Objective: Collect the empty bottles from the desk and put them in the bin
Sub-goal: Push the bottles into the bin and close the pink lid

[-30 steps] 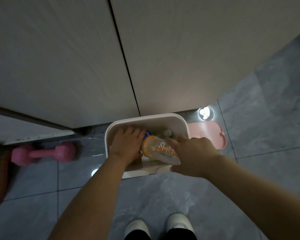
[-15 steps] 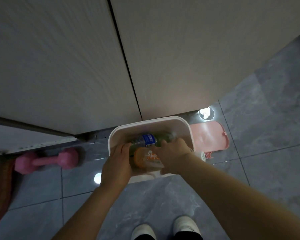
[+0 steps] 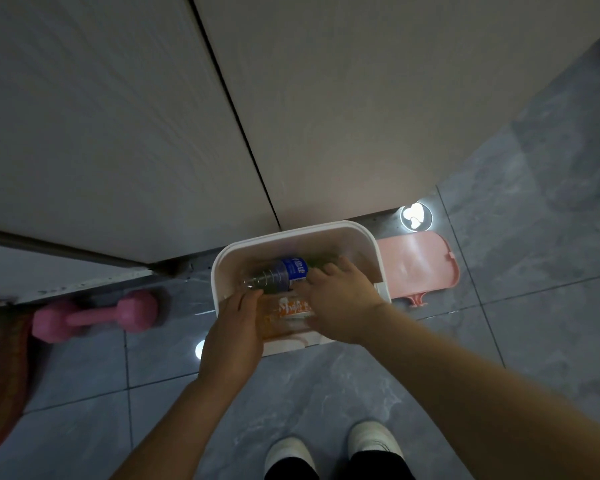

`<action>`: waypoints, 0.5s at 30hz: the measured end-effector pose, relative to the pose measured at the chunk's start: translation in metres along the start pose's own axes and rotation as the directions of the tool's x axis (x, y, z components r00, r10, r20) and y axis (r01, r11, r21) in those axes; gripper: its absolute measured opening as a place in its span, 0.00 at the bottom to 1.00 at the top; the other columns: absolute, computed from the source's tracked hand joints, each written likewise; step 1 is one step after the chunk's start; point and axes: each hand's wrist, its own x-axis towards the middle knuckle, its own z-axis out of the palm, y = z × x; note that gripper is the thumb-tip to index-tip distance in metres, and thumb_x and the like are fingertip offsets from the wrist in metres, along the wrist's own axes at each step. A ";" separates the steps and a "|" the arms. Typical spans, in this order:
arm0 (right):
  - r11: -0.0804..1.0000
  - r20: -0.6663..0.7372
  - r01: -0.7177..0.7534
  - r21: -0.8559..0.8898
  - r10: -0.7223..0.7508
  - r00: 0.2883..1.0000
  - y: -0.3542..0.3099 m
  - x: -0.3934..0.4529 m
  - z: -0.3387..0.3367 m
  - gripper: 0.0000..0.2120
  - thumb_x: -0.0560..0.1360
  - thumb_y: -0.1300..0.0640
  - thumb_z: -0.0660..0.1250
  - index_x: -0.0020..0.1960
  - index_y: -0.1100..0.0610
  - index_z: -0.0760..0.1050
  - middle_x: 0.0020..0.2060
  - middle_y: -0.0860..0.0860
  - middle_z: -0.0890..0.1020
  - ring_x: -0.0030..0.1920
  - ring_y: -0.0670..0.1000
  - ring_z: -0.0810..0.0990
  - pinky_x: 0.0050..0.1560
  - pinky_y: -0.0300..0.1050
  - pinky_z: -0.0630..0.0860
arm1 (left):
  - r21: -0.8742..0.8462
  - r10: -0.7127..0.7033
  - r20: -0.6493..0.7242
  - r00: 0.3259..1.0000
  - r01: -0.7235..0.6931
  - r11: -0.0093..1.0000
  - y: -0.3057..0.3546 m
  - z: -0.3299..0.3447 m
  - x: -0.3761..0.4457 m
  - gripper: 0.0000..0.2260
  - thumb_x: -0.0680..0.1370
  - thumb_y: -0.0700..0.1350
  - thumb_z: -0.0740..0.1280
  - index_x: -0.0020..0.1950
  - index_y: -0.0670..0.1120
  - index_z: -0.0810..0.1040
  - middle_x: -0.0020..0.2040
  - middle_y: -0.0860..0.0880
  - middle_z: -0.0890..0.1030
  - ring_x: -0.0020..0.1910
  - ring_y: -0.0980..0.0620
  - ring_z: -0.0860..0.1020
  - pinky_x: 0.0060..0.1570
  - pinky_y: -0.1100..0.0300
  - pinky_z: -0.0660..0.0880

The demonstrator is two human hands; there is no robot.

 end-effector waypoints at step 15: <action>0.979 -0.046 -0.094 0.180 0.104 0.993 0.017 -0.015 0.008 0.26 0.73 0.49 0.67 0.68 0.52 0.66 0.61 0.54 0.75 0.61 0.56 0.74 0.65 0.54 0.69 | 0.018 0.033 0.032 0.999 -0.034 0.999 0.007 0.013 0.011 0.18 0.79 0.41 0.59 0.69 0.44 0.68 0.69 0.46 0.70 0.67 0.48 0.69 0.69 0.56 0.59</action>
